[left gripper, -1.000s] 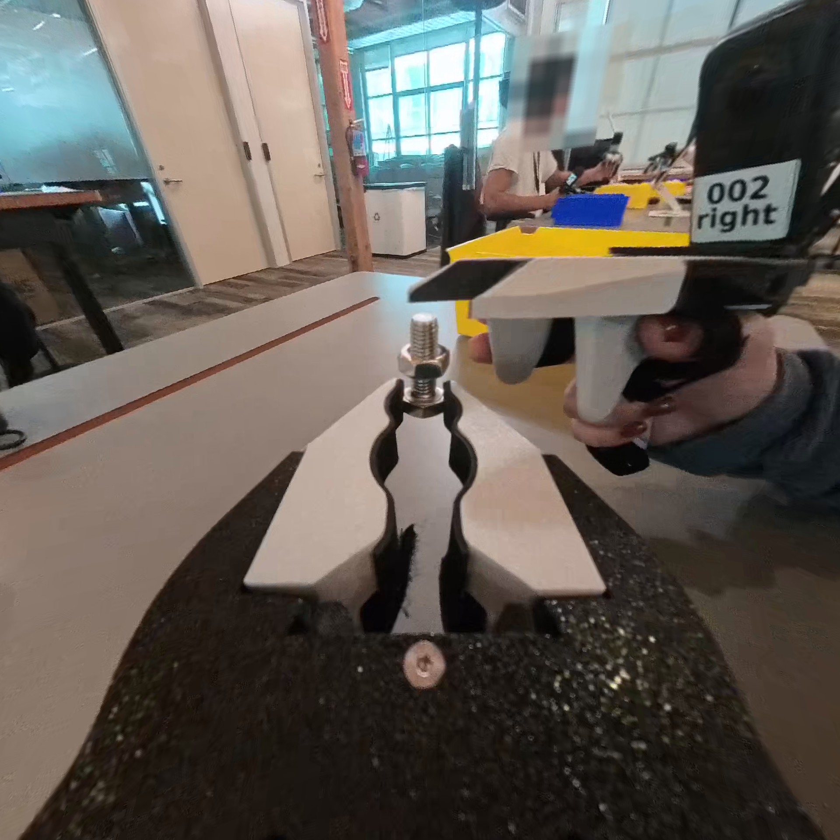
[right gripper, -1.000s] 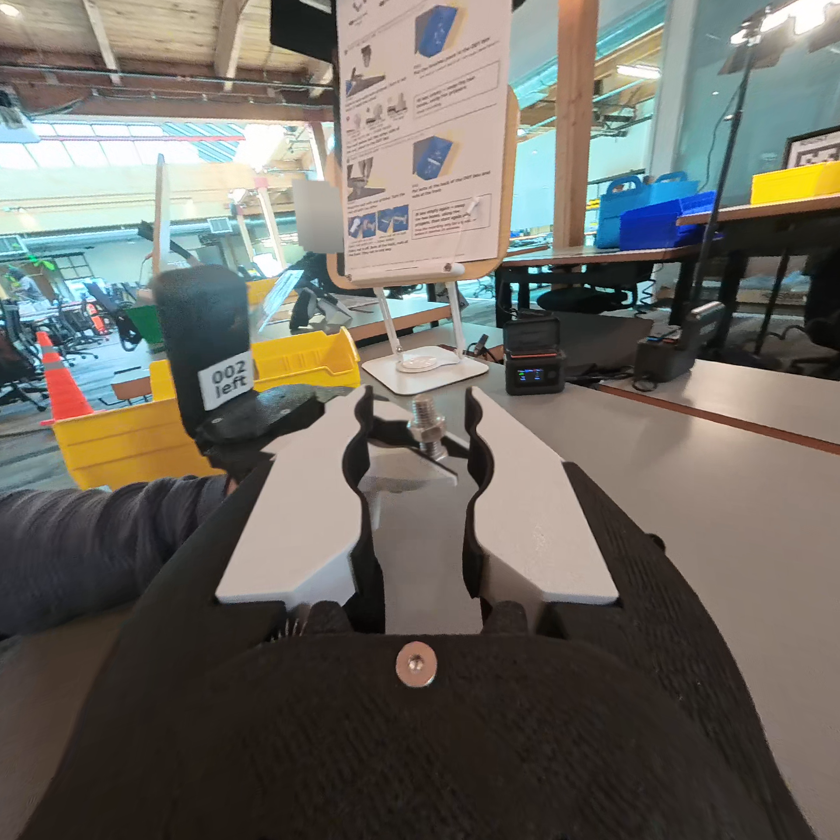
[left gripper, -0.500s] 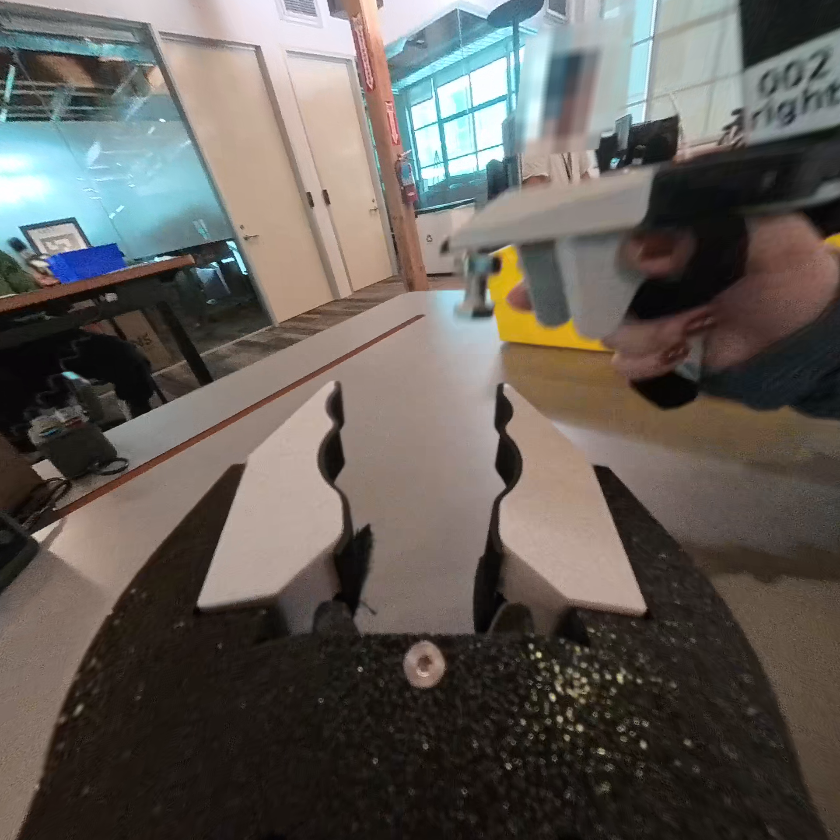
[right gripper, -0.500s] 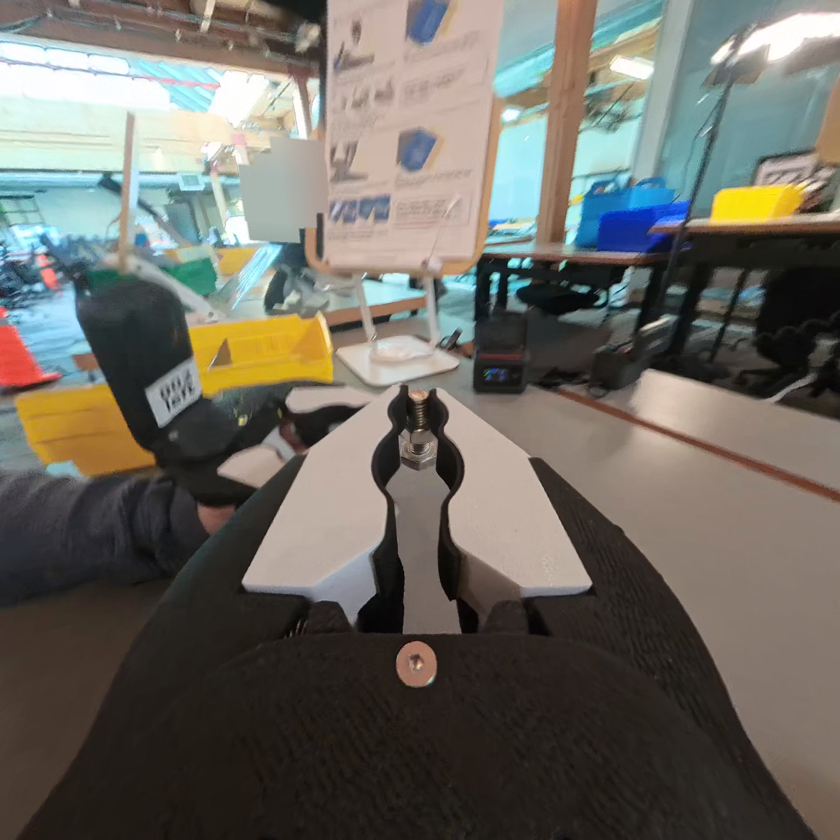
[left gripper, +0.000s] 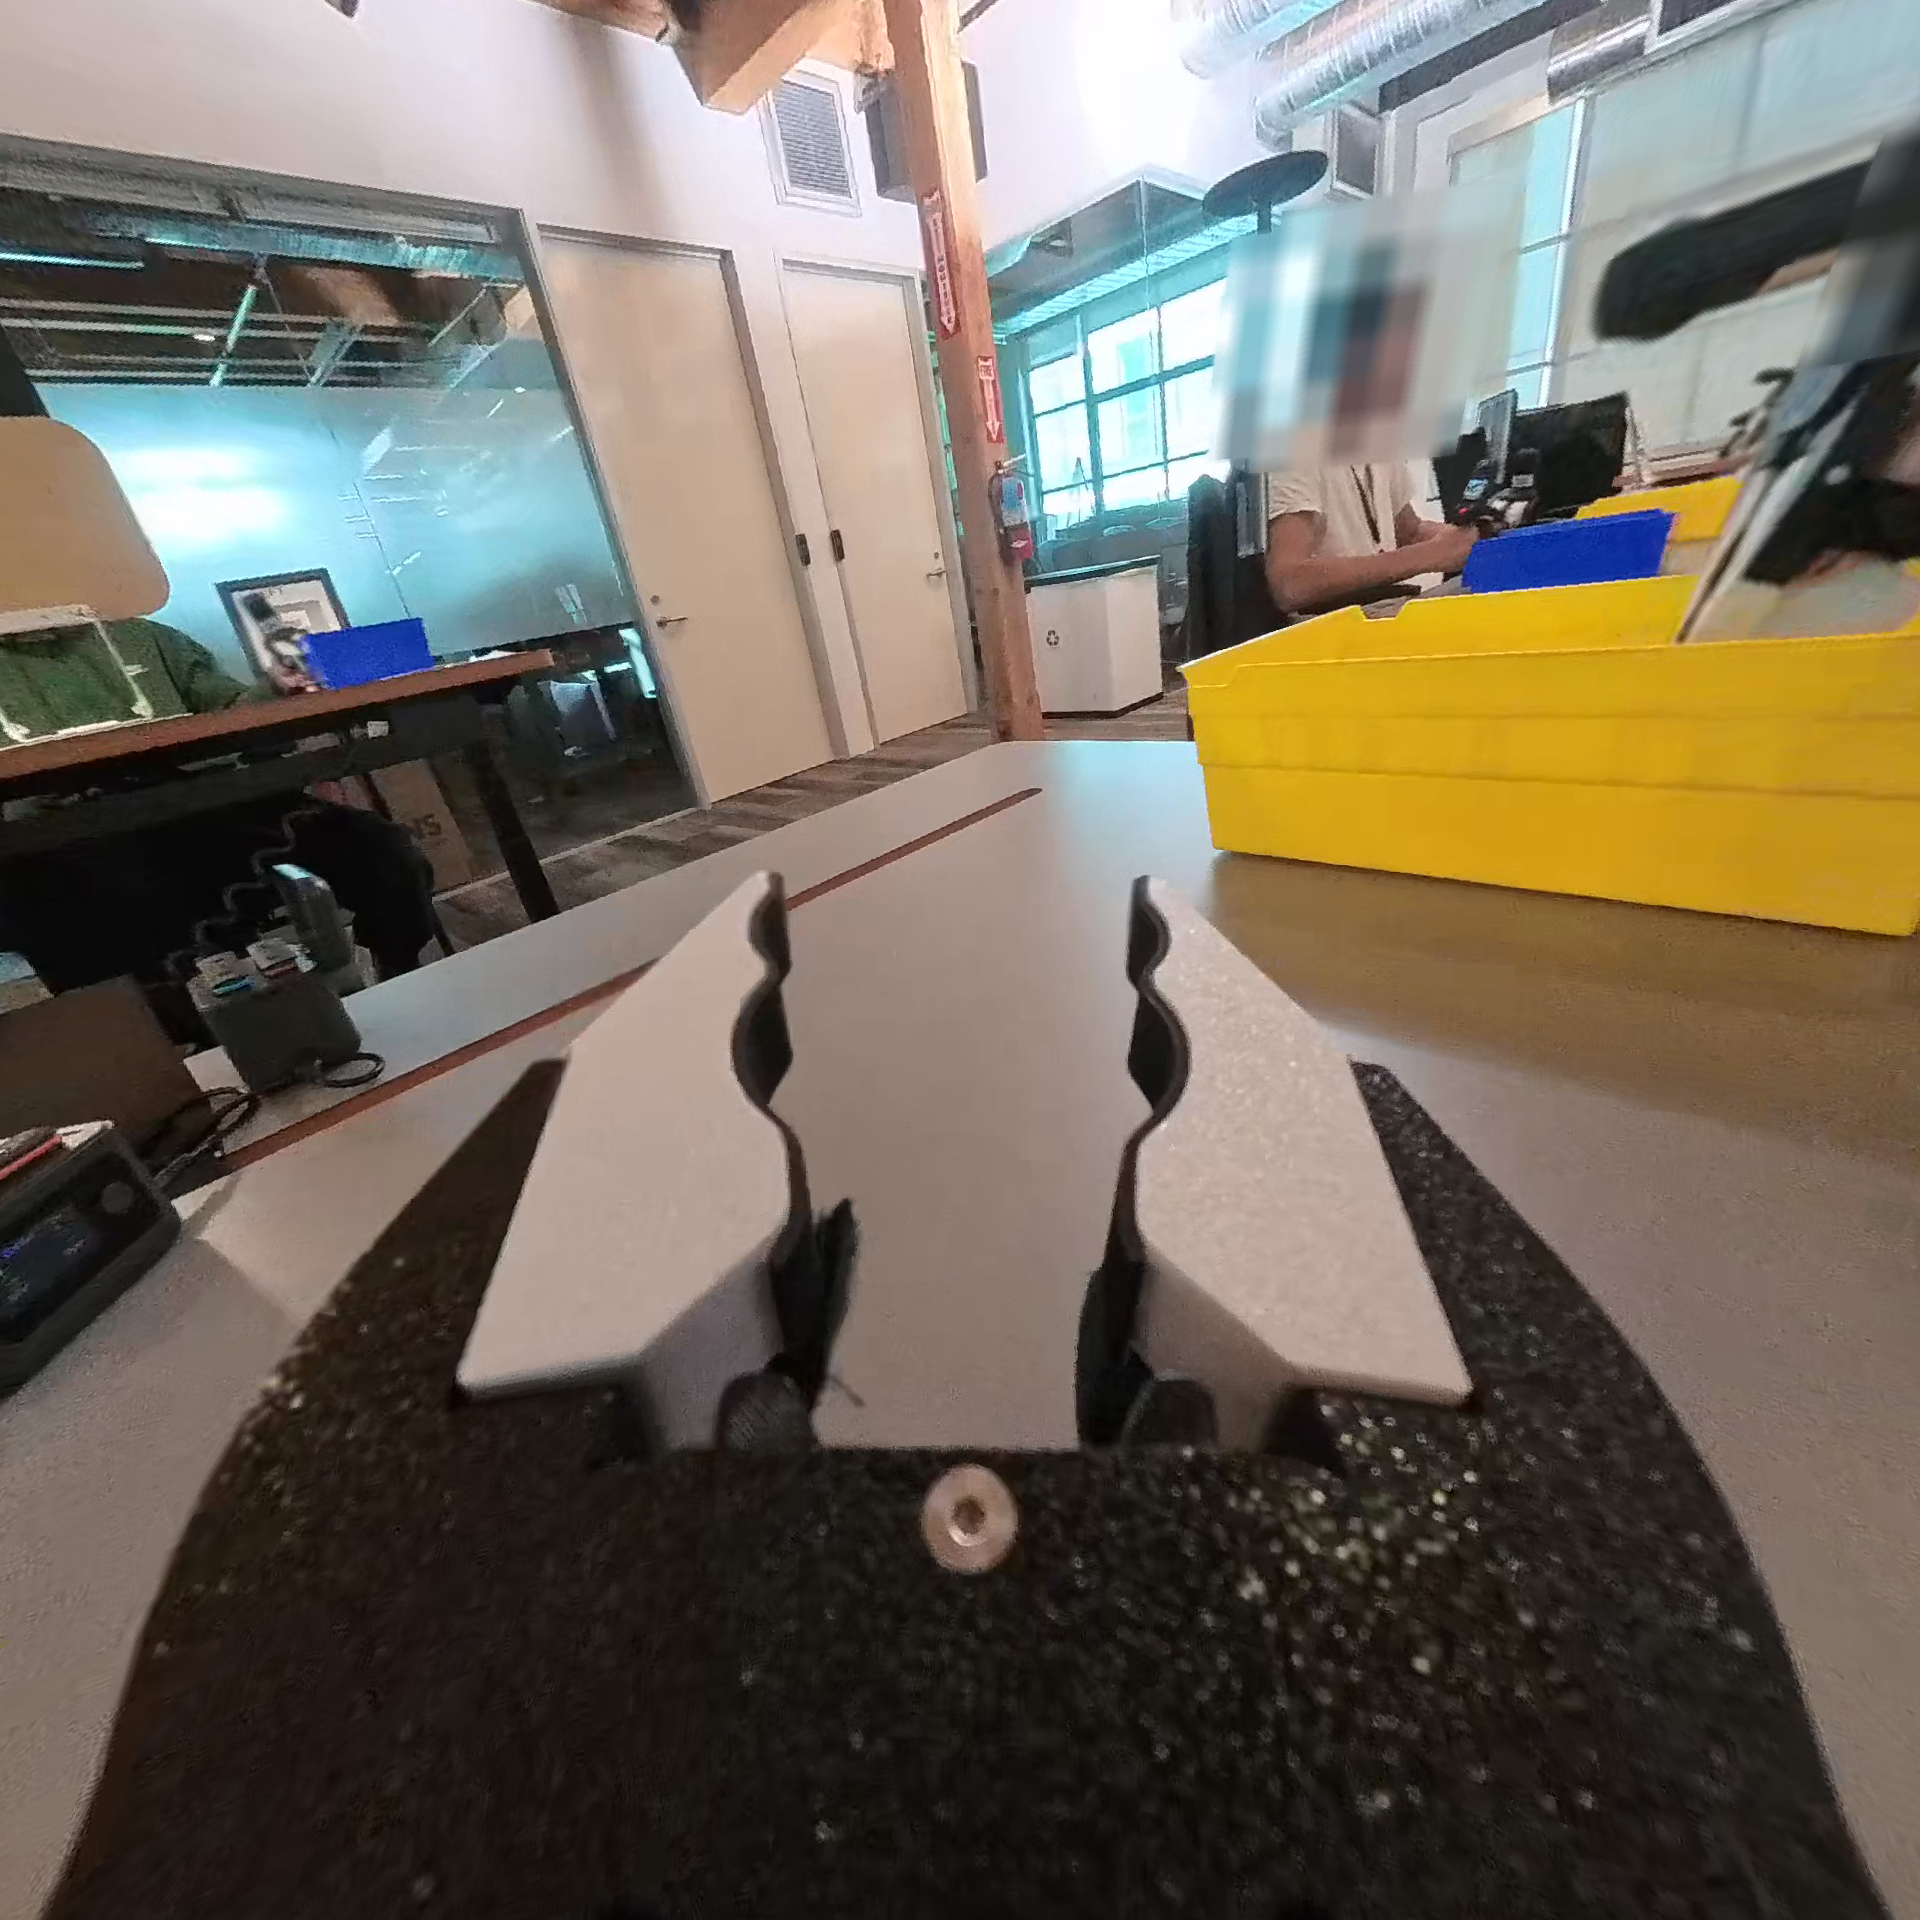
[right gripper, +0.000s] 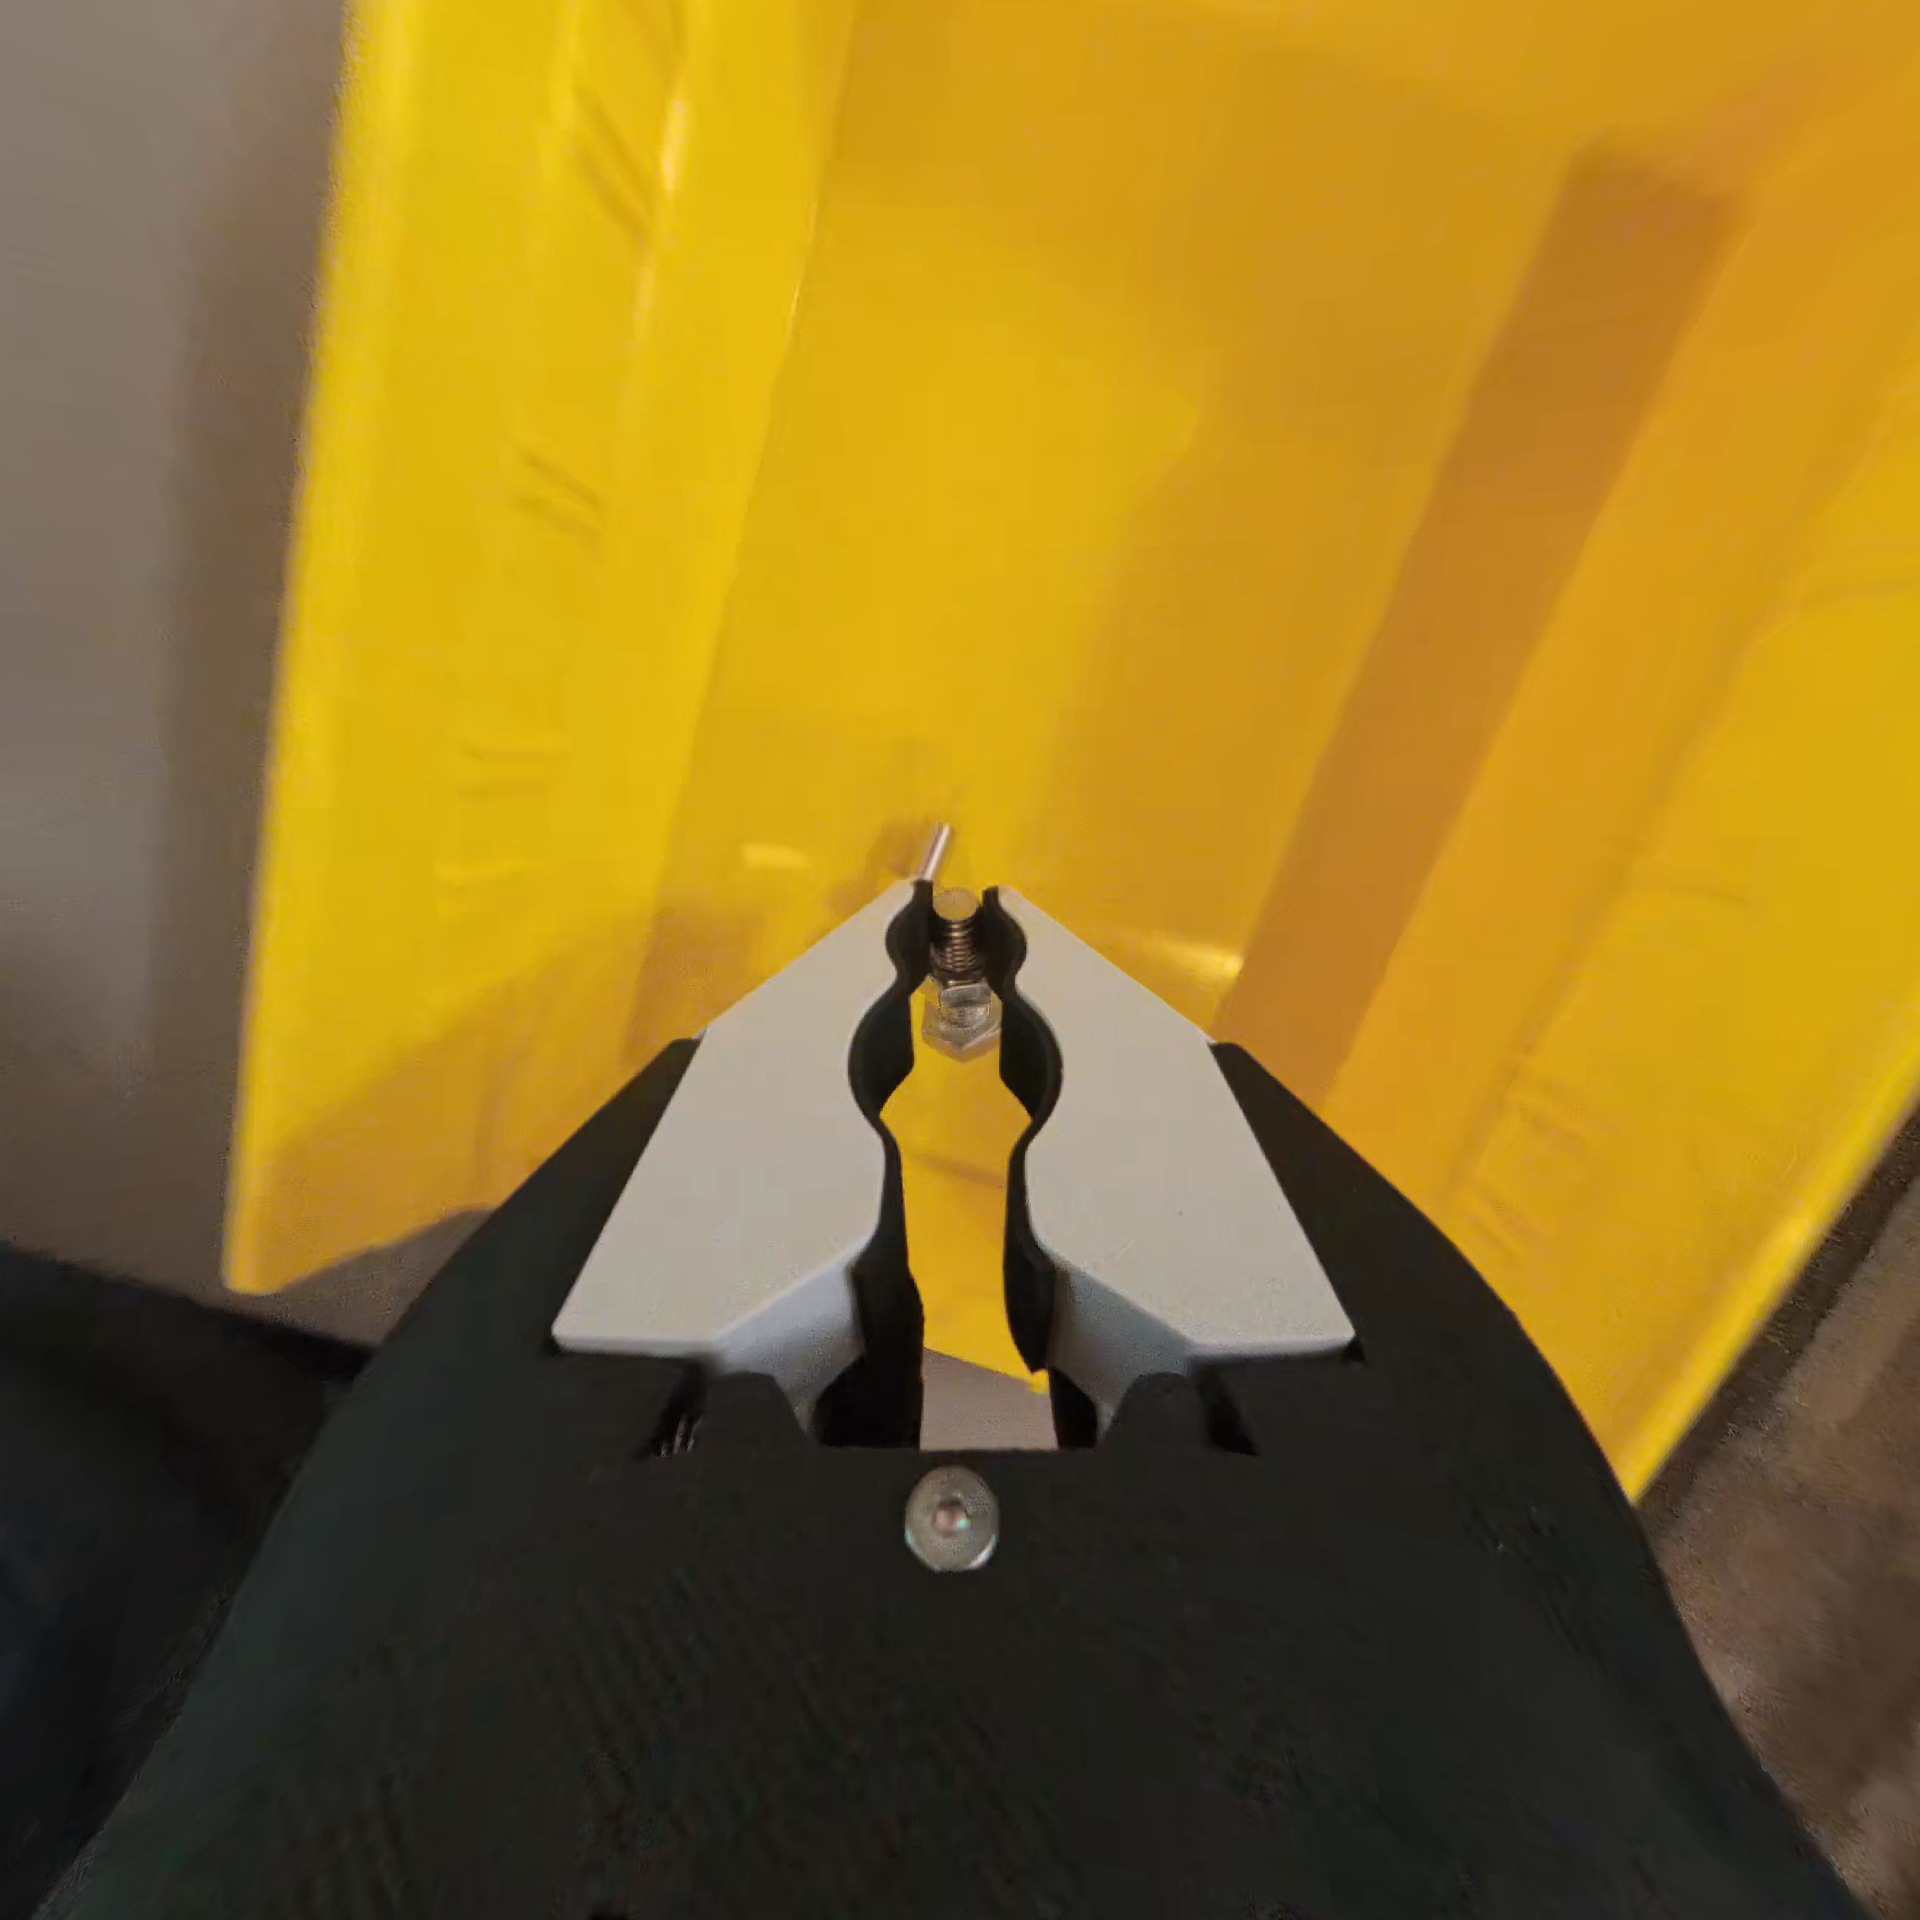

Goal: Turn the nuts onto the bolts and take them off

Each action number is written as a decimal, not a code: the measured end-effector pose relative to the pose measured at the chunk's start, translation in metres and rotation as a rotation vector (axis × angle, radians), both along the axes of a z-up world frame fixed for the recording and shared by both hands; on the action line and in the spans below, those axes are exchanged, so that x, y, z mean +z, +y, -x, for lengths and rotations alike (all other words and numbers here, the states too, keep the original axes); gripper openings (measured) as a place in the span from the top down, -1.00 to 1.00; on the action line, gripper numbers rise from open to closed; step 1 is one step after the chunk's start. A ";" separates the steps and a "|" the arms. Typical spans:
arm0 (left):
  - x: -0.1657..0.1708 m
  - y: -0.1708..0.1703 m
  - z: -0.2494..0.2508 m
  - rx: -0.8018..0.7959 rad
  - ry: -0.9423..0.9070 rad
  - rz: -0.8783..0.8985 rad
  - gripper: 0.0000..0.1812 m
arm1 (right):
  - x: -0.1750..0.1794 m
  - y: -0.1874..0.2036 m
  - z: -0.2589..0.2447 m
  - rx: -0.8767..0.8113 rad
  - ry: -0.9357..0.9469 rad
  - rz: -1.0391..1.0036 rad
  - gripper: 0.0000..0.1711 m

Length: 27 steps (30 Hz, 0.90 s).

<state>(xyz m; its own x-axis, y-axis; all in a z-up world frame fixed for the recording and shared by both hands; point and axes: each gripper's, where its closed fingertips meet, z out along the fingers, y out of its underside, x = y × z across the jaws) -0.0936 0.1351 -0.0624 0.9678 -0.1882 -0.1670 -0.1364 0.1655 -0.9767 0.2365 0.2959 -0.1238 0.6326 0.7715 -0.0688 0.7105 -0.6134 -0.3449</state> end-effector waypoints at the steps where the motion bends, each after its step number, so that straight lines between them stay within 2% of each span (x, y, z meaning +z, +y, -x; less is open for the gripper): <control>1: -0.001 -0.001 -0.007 -0.049 0.008 0.008 0.46 | -0.012 -0.002 -0.006 0.030 -0.040 0.046 0.91; 3: -0.005 -0.002 -0.019 -0.103 0.034 0.028 0.49 | -0.028 0.001 -0.015 0.012 -0.081 0.108 0.91; 6: -0.008 -0.001 -0.023 -0.106 0.077 0.035 0.46 | -0.041 0.003 -0.014 -0.029 -0.040 0.176 0.90; 7: -0.008 -0.001 -0.024 -0.106 0.078 0.035 0.45 | -0.044 0.005 -0.015 -0.045 -0.038 0.174 0.88; 9: -0.007 -0.001 -0.022 -0.102 0.066 0.033 0.43 | -0.045 0.008 -0.016 -0.073 -0.027 0.151 0.69; 11: -0.007 -0.001 -0.019 -0.094 0.049 0.035 0.42 | -0.033 0.020 -0.017 -0.122 -0.018 0.040 0.62; 13: -0.007 0.001 -0.016 -0.070 0.048 0.038 0.43 | 0.002 0.031 -0.003 -0.161 0.066 -0.155 0.65; 16: -0.009 0.002 -0.014 -0.039 0.073 0.040 0.44 | 0.082 0.017 0.050 -0.107 0.299 -0.529 0.68; 18: -0.008 0.002 -0.014 -0.030 0.081 0.032 0.45 | 0.129 -0.014 0.101 0.002 0.495 -0.741 0.71; 20: -0.009 0.001 -0.015 -0.054 0.063 0.044 0.50 | 0.155 -0.054 0.160 0.100 0.760 -0.792 0.79; 22: -0.008 0.001 -0.012 -0.059 0.022 0.049 0.52 | 0.153 -0.086 0.217 0.167 0.975 -0.705 0.79; 23: -0.006 0.000 -0.009 -0.058 0.001 0.043 0.54 | 0.143 -0.091 0.241 0.178 1.015 -0.697 0.79; 27: -0.001 -0.005 0.003 -0.021 -0.047 0.017 0.54 | 0.085 -0.084 0.302 0.188 0.971 -0.840 0.88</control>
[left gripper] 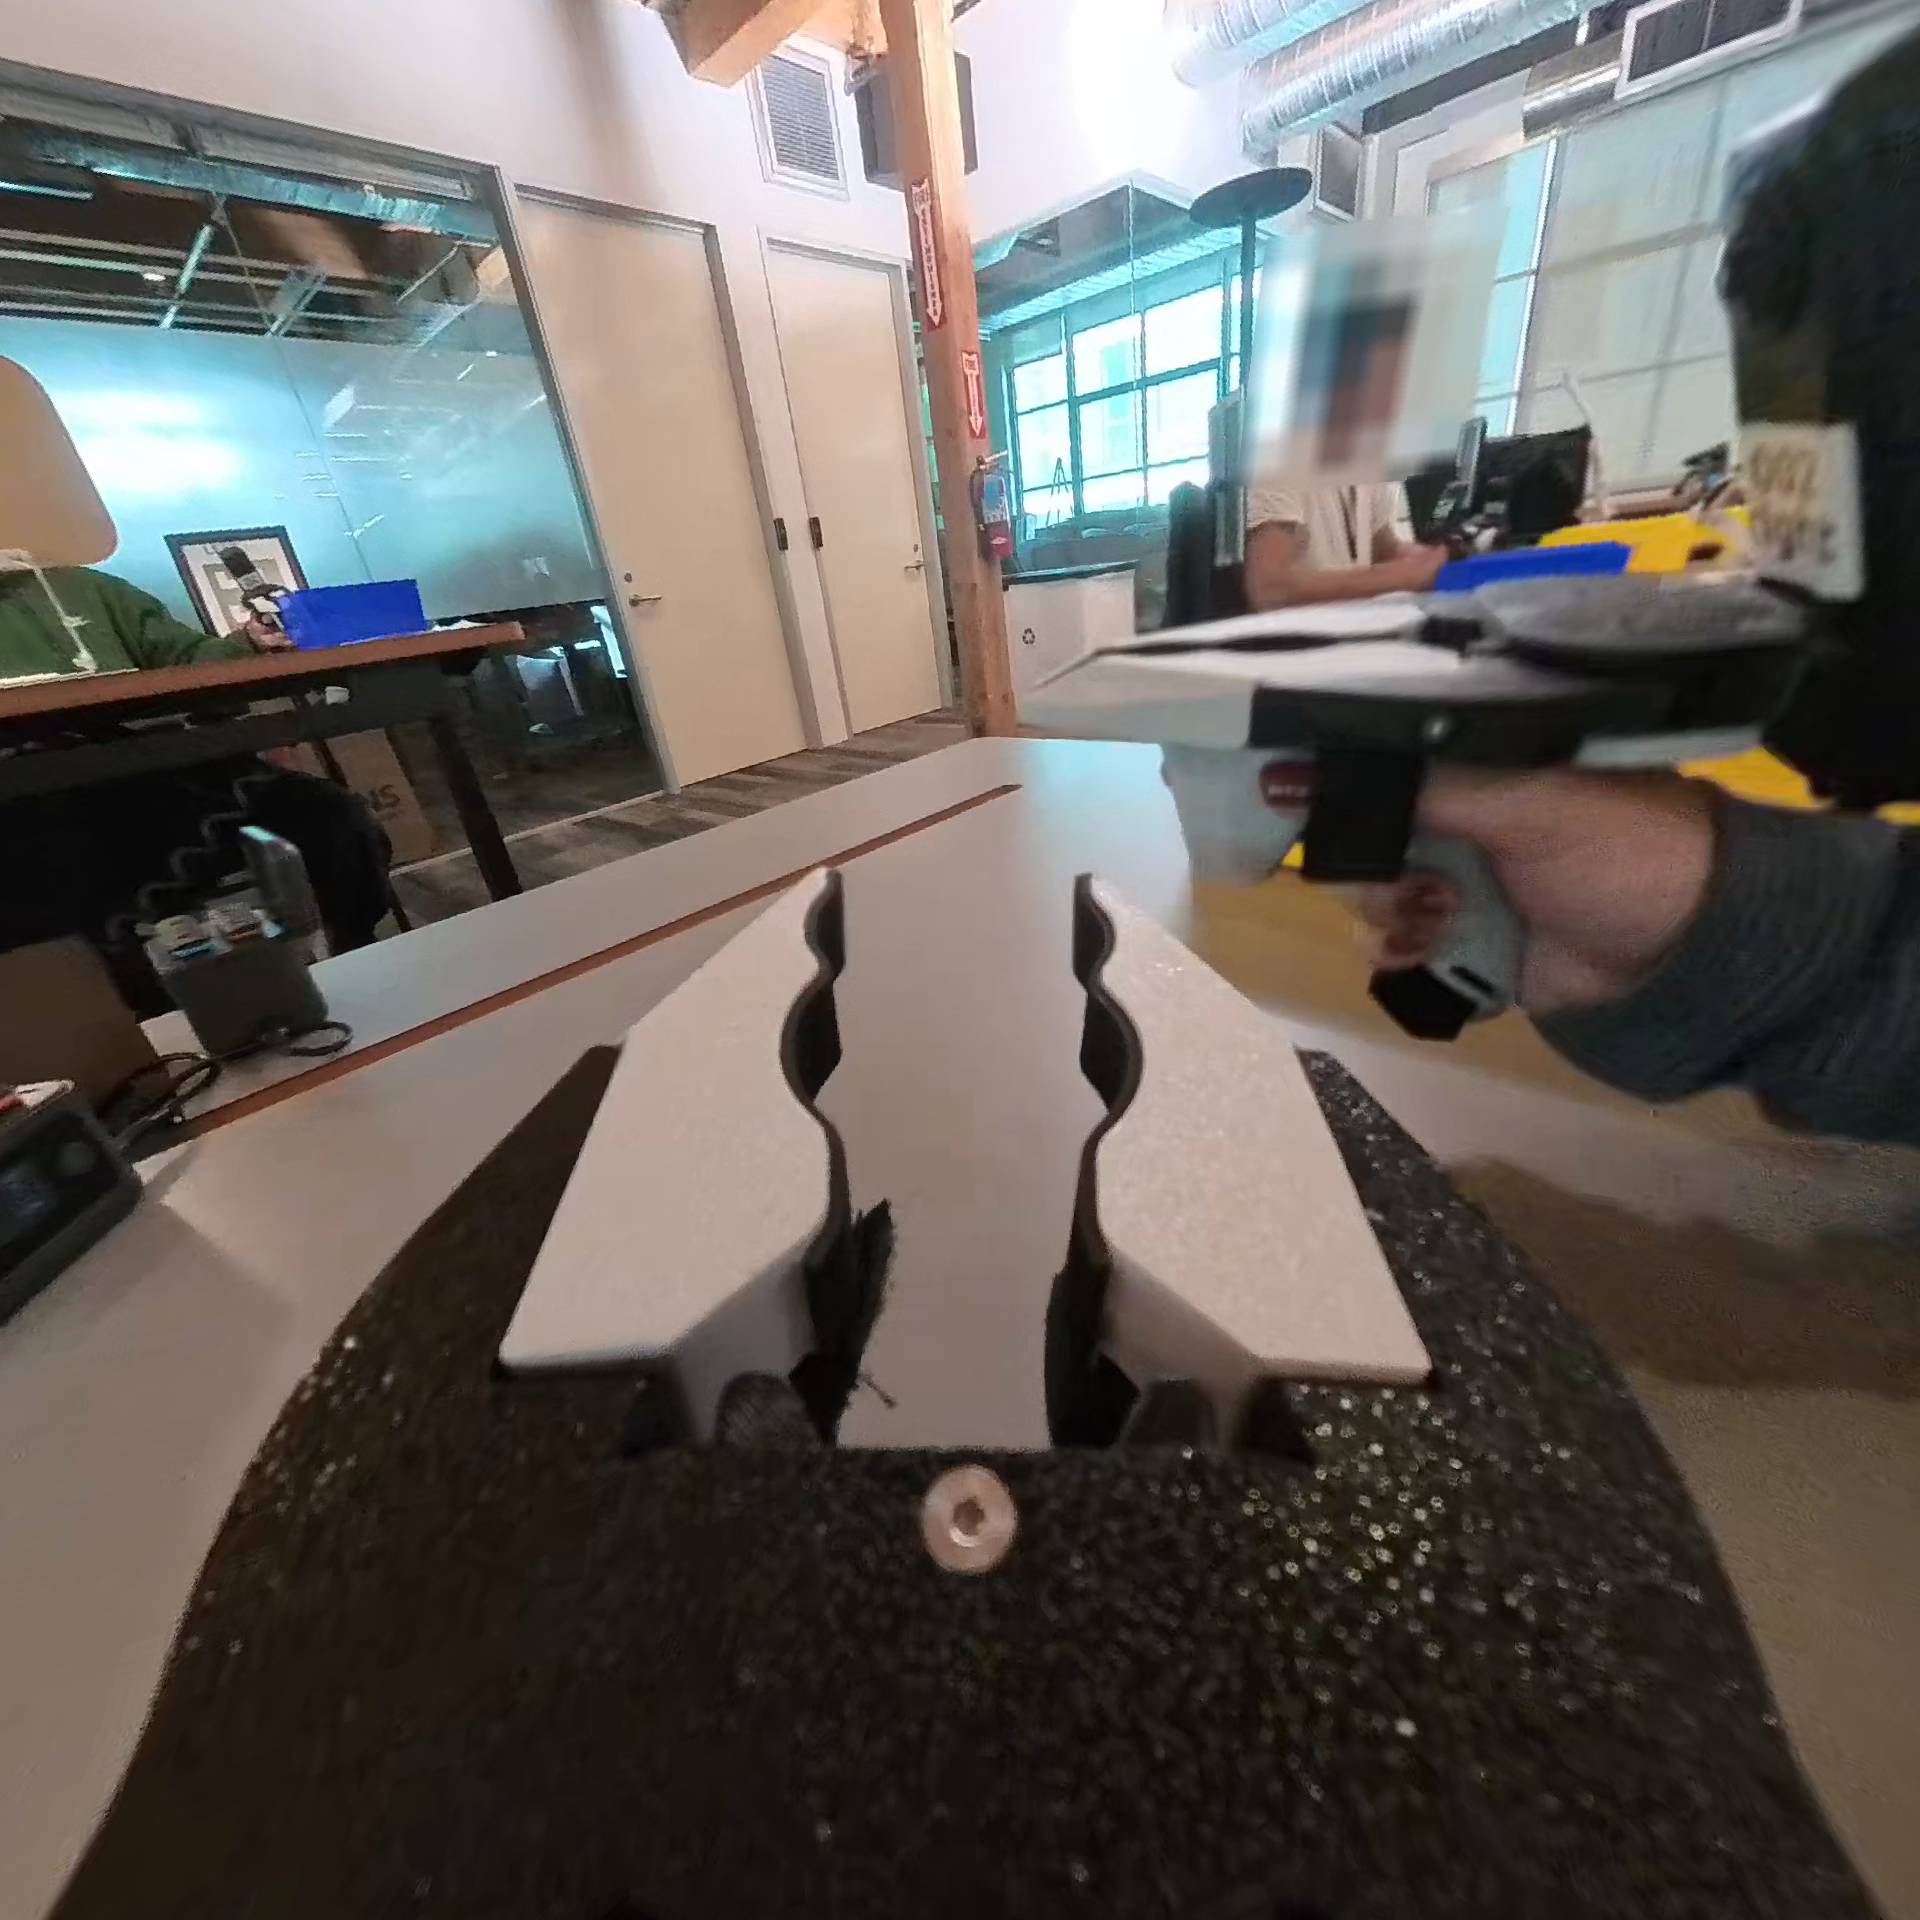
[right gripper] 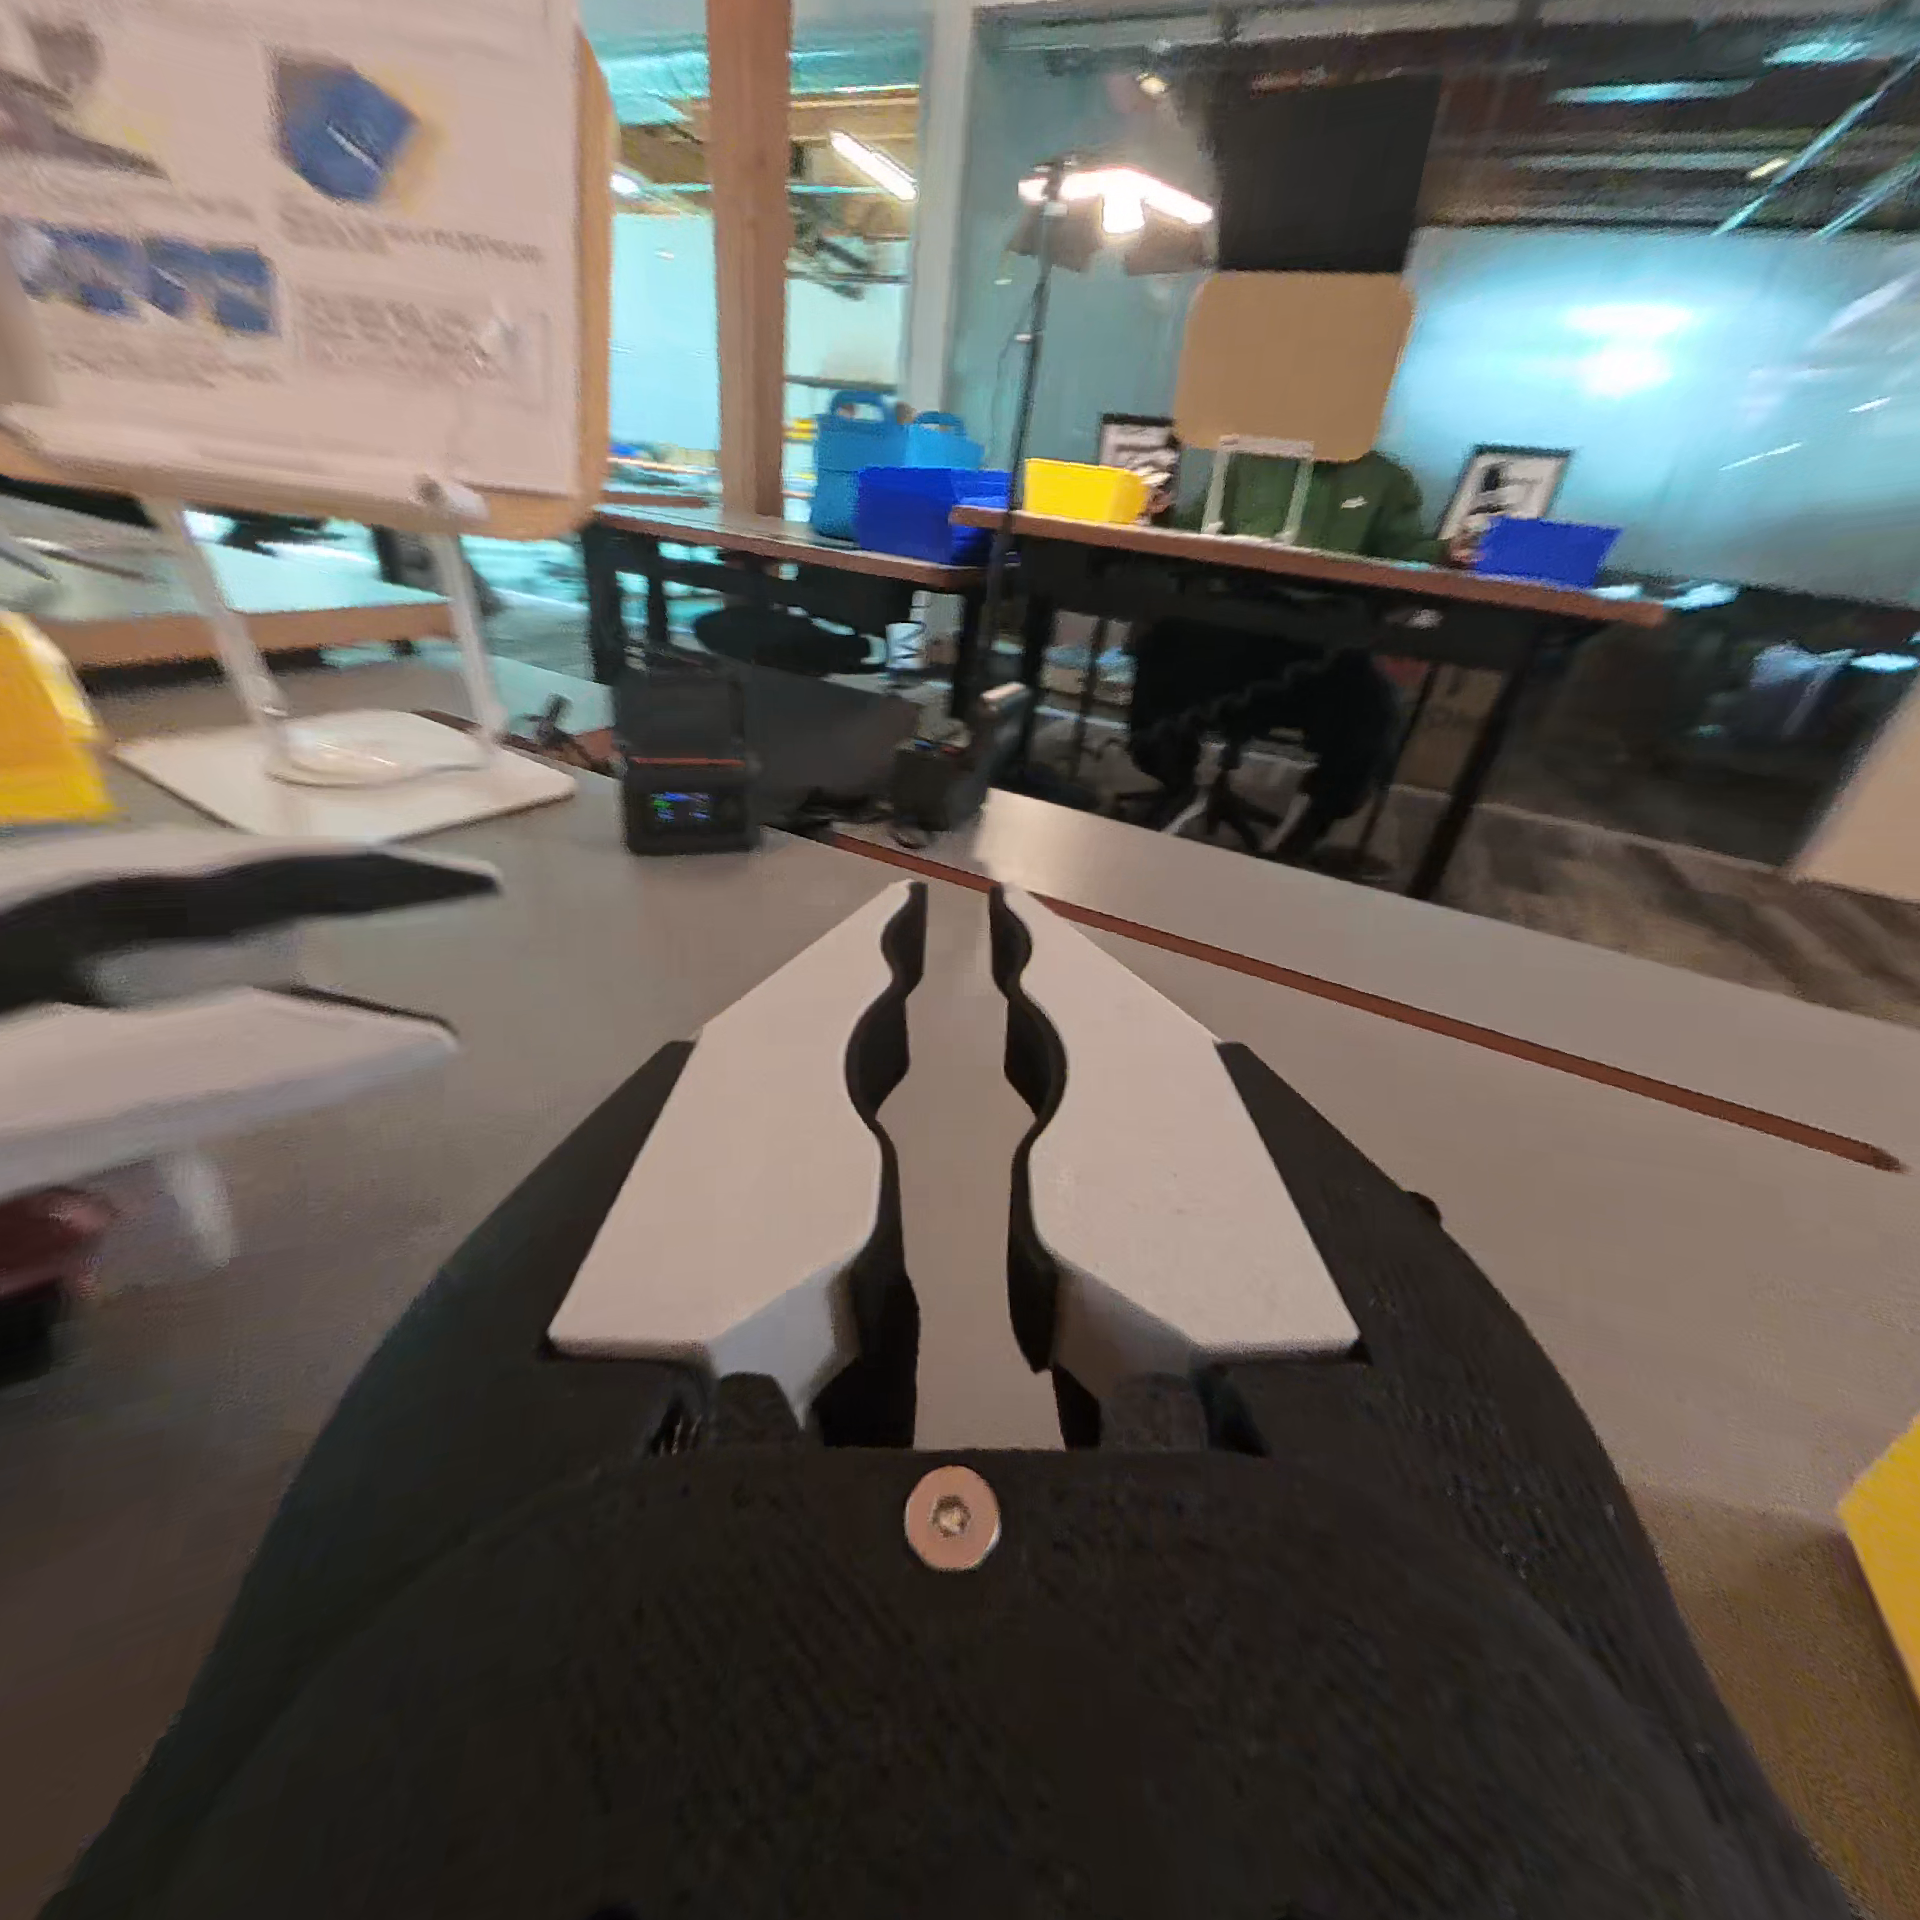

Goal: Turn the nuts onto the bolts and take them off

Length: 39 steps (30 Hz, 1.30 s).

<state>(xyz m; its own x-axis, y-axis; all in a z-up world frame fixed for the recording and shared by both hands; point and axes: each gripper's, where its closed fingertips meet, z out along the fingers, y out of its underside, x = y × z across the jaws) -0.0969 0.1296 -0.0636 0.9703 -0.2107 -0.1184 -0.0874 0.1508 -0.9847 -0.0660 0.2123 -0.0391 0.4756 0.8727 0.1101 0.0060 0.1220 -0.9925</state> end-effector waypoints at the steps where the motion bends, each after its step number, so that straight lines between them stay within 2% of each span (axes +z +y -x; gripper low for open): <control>1: 0.001 -0.001 0.004 0.018 -0.008 -0.003 0.54 | -0.010 0.004 0.004 -0.044 0.004 -0.018 0.93; 4: 0.001 0.000 0.017 0.050 -0.058 0.012 0.57 | -0.023 -0.007 0.010 -0.055 0.029 -0.098 0.98; 7: 0.003 -0.001 0.029 0.064 -0.142 0.004 0.58 | -0.011 -0.022 0.003 -0.068 0.001 -0.351 1.00; 8: 0.004 -0.001 0.031 0.066 -0.159 0.001 0.58 | -0.013 -0.023 0.001 -0.079 -0.016 -0.376 1.00; 15: 0.003 -0.002 0.027 0.034 -0.168 0.026 0.58 | -0.022 -0.010 -0.004 -0.137 -0.035 -0.310 1.00; 20: -0.016 0.004 0.010 0.028 -0.055 0.153 0.65 | -0.025 -0.011 -0.001 -0.144 -0.075 -0.352 1.00; 22: -0.014 -0.002 -0.002 0.002 -0.065 0.170 0.66 | -0.026 -0.011 -0.001 -0.150 -0.080 -0.355 1.00; 26: 0.037 -0.037 -0.008 -0.014 -0.138 0.082 0.65 | -0.026 -0.012 -0.001 -0.146 -0.081 -0.357 1.00; 29: 0.084 -0.073 0.012 0.034 -0.202 0.034 0.66 | -0.026 -0.012 -0.002 -0.141 -0.080 -0.356 1.00; 31: 0.102 -0.096 0.028 0.058 -0.226 0.052 0.61 | -0.026 -0.013 -0.002 -0.139 -0.077 -0.353 1.00; 36: 0.133 -0.152 0.107 0.289 -0.122 0.161 0.52 | -0.025 -0.012 -0.003 -0.139 -0.058 -0.335 1.00; 39: 0.118 -0.170 0.164 0.425 -0.047 0.384 0.56 | -0.025 -0.013 -0.002 -0.136 -0.065 -0.343 1.00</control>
<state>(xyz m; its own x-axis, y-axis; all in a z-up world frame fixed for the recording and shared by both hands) -0.2610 -0.0408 0.0548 0.9817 0.1792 -0.0648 -0.0167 -0.2575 -0.9661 -0.0643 0.1993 -0.0642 0.5674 0.7091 0.4187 0.1063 0.4411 -0.8911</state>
